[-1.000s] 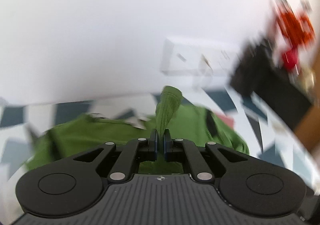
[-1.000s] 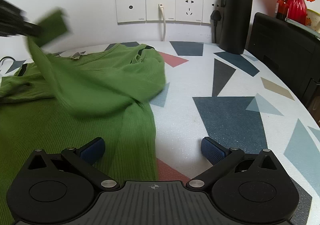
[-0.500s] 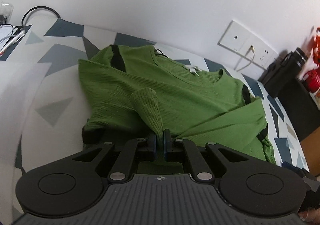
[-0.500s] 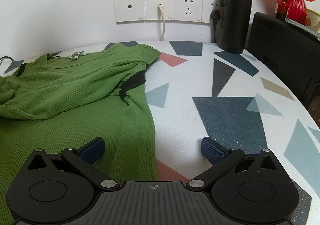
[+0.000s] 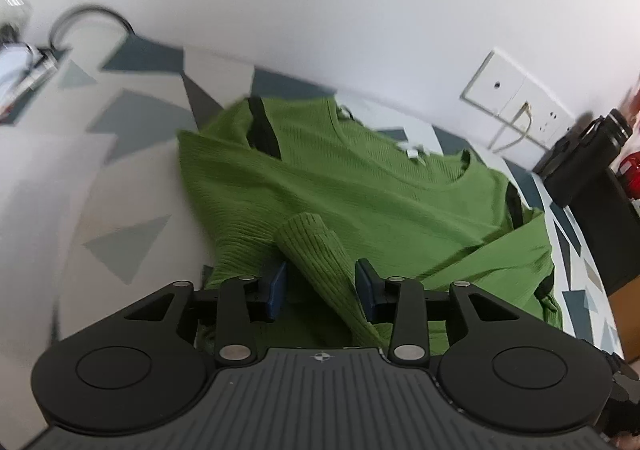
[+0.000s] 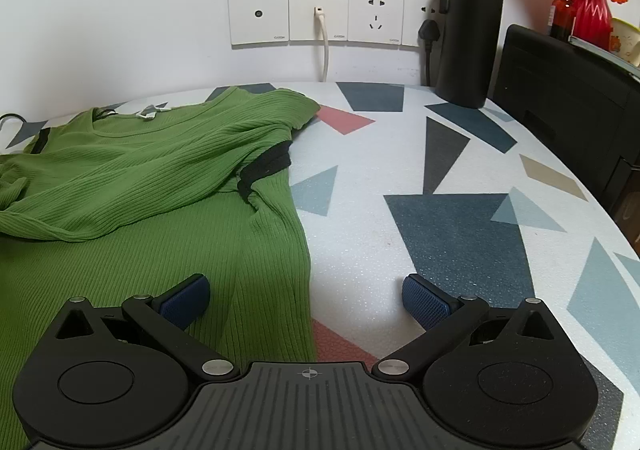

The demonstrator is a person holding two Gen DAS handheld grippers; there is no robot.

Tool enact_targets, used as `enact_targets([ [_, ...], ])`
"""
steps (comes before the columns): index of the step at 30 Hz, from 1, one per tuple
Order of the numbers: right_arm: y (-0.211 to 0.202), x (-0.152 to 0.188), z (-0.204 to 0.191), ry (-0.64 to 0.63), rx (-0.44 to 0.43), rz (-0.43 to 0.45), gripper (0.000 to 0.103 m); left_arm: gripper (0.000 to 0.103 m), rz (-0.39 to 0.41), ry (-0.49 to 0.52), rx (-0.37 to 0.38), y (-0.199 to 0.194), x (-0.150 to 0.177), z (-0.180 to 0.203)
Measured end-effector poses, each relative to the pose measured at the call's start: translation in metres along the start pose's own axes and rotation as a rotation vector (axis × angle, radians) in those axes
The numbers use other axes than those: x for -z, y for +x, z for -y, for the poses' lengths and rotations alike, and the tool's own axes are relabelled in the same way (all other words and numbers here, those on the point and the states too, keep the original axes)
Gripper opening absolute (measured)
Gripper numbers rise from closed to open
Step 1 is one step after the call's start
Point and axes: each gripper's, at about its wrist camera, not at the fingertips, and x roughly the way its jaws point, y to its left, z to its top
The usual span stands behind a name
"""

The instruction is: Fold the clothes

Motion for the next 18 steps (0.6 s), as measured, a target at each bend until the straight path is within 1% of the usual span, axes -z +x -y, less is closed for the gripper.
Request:
enact_targets([
  [1, 0.0, 0.0, 0.0, 0.0, 0.0, 0.0, 0.102, 0.017, -0.003, -0.001, 0.012, 0.002, 0.0, 0.001],
  [2, 0.0, 0.0, 0.0, 0.0, 0.0, 0.0, 0.102, 0.006, -0.005, -0.001, 0.025, 0.003, 0.0, 0.003],
  [3, 0.0, 0.0, 0.0, 0.0, 0.001, 0.0, 0.102, 0.006, 0.007, 0.008, 0.026, 0.002, 0.001, 0.005],
  [5, 0.0, 0.0, 0.0, 0.0, 0.001, 0.0, 0.102, 0.006, 0.093, 0.037, 0.013, -0.013, 0.001, 0.011],
  [7, 0.0, 0.0, 0.0, 0.0, 0.001, 0.0, 0.102, 0.006, 0.197, 0.027, -0.002, -0.038, -0.002, 0.014],
  [9, 0.0, 0.0, 0.0, -0.001, 0.001, 0.0, 0.102, 0.006, 0.336, 0.01, -0.004, -0.069, 0.002, 0.011],
  [10, 0.0, 0.0, 0.0, -0.001, 0.002, 0.0, 0.102, 0.006, 0.39, -0.005, -0.001, -0.081, 0.006, 0.008],
  [11, 0.0, 0.0, -0.001, -0.001, 0.002, 0.0, 0.102, 0.006, 0.419, -0.029, 0.002, -0.089, 0.012, 0.004],
  [12, 0.0, 0.0, -0.001, -0.001, 0.002, 0.0, 0.102, 0.006, 0.423, -0.048, 0.001, -0.093, 0.019, -0.001],
  [13, 0.0, 0.0, -0.001, -0.001, 0.003, 0.0, 0.102, 0.006, 0.378, -0.052, -0.01, -0.091, 0.027, -0.005],
  [15, 0.0, 0.0, -0.001, -0.001, 0.003, 0.0, 0.102, 0.006, 0.251, -0.035, -0.054, -0.078, 0.046, -0.011],
  [17, 0.0, -0.001, -0.001, 0.0, 0.003, -0.001, 0.102, 0.007, 0.162, -0.044, -0.071, -0.069, 0.065, -0.016],
  [18, 0.0, -0.001, -0.001, 0.0, 0.004, -0.001, 0.102, 0.015, 0.133, -0.057, -0.082, -0.067, 0.072, -0.019],
])
